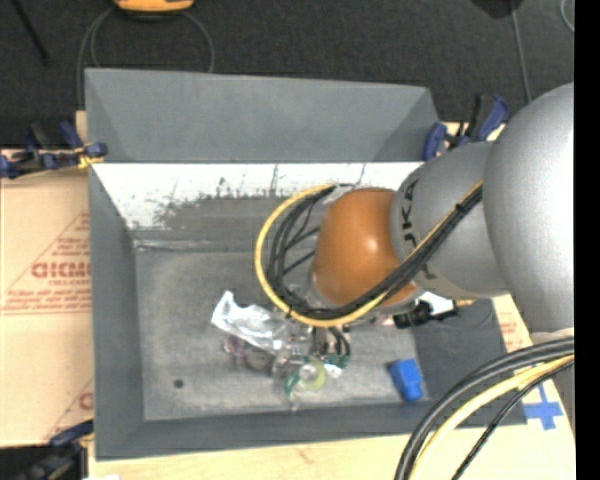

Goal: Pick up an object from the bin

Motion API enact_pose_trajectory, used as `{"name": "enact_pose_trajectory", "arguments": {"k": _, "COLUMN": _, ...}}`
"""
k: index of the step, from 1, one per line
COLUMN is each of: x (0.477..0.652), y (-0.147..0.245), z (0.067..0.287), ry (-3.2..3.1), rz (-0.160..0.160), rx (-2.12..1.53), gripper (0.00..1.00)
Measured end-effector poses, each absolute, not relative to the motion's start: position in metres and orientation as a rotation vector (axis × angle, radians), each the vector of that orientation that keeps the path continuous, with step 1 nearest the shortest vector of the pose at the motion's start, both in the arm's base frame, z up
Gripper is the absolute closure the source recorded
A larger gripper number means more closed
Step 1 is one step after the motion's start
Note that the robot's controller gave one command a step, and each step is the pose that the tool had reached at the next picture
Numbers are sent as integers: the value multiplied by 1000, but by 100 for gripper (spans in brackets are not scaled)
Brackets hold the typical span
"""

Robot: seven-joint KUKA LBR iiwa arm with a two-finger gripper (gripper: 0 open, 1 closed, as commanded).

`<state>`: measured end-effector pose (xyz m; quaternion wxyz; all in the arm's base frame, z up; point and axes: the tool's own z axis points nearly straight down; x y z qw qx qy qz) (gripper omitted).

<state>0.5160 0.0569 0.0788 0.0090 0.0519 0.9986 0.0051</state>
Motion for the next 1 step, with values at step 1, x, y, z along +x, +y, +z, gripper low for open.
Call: {"name": "enact_pose_trajectory", "arguments": {"k": 1, "x": 517, "y": 57, "z": 133, "ry": 3133, "rz": 2, "rx": 158, "gripper": 100}}
